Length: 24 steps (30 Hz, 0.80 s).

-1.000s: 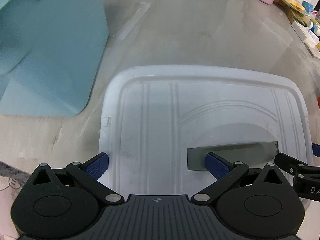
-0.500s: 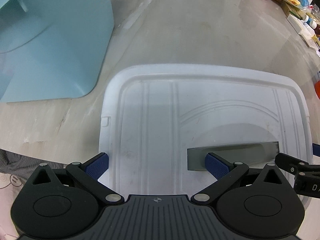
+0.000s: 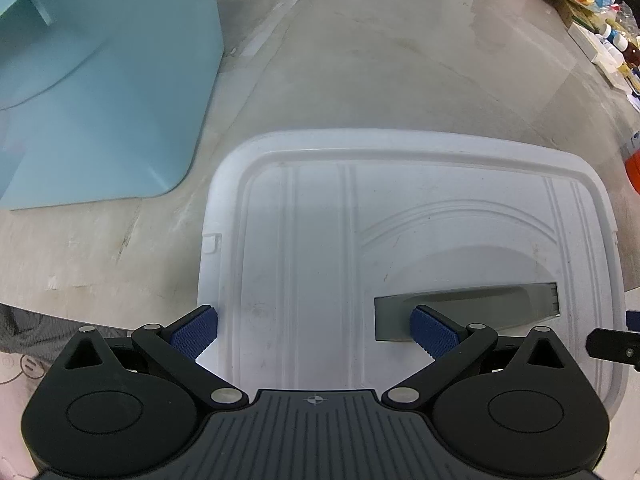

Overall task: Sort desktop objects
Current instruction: 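Lift the white lid with both tools and carry it toward the blue bin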

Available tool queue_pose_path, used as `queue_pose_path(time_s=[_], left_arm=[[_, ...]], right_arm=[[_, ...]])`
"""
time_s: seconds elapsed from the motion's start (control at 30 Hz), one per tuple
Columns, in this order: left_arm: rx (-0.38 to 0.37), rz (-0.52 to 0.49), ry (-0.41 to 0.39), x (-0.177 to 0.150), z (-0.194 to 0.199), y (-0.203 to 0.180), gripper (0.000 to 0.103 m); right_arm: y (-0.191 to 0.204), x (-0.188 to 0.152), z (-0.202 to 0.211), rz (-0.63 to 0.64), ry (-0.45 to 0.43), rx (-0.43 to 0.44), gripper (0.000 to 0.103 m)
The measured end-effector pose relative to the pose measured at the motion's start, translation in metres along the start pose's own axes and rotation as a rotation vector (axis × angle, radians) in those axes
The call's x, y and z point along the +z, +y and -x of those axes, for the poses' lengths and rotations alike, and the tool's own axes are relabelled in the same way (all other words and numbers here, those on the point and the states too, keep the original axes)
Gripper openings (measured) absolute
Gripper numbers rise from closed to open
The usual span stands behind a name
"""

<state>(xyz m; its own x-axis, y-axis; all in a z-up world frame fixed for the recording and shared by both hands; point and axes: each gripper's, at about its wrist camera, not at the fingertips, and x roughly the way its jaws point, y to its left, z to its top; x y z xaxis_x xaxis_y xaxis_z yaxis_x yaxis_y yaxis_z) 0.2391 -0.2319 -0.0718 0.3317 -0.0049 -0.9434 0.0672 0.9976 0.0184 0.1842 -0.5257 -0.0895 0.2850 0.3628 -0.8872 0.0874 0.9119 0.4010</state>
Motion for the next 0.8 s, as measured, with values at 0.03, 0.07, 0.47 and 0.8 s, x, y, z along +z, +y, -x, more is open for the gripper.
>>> queue_pose_path(time_s=[0.03, 0.07, 0.47, 0.8], left_arm=[[0.001, 0.001, 0.001, -0.001, -0.001, -0.002, 0.103], [0.0, 0.001, 0.002, 0.0, -0.001, -0.002, 0.103], [0.004, 0.013, -0.016, -0.008, -0.002, -0.01, 0.103], [-0.112, 0.161, -0.011, -0.029, 0.012, 0.037, 0.103]], right_arm=[[-0.005, 0.002, -0.005, -0.025, 0.01, 0.038, 0.103], [-0.008, 0.004, -0.011, -0.051, 0.02, 0.076, 0.103], [-0.006, 0.017, -0.038, -0.081, 0.066, 0.154, 0.101], [0.003, 0.017, -0.039, -0.07, 0.073, 0.149, 0.101]])
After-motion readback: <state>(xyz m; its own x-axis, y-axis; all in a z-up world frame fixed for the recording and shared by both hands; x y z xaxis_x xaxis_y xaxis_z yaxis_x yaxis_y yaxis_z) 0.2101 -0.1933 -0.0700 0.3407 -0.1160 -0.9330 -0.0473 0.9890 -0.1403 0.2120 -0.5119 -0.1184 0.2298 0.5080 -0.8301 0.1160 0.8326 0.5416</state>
